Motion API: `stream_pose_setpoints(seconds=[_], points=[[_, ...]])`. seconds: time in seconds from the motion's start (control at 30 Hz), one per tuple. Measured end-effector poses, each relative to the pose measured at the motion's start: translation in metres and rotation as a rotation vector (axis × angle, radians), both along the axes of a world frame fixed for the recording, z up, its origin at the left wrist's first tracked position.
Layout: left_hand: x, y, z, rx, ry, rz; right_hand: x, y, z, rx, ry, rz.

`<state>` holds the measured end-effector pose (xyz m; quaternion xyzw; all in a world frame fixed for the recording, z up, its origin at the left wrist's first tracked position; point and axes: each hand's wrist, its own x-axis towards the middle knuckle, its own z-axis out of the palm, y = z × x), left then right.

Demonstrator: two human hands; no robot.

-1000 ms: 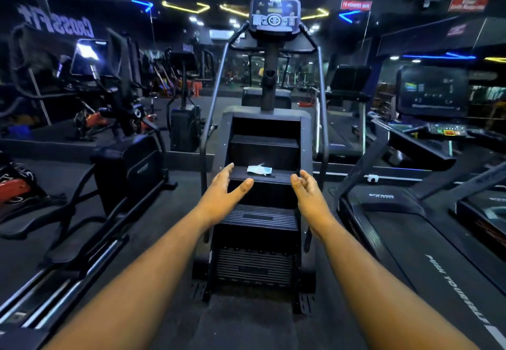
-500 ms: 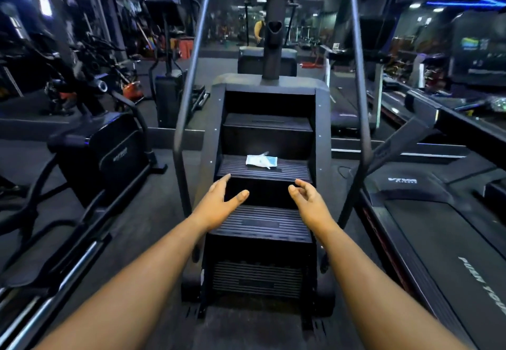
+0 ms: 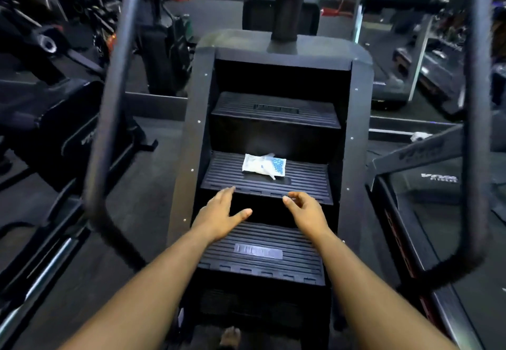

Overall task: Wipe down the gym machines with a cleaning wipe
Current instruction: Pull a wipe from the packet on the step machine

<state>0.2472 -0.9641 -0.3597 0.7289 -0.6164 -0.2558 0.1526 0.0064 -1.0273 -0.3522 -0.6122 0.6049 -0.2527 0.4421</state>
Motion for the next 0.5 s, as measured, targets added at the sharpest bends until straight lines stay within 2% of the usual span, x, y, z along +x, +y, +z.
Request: stream_pose_setpoints(seconds=[0.13,0.3,0.5], points=[[0.02,-0.11,-0.051,0.047,-0.144,-0.082,0.034,-0.092,-0.046,0.009,0.164,-0.017],[0.042,-0.229,-0.113,0.074,-0.234,-0.122,0.071,-0.192,-0.102,0.018,0.373,0.016],[0.038,-0.321,-0.155,0.058,-0.339,-0.268,0.101,-0.274,-0.141,-0.078,0.661,0.113]])
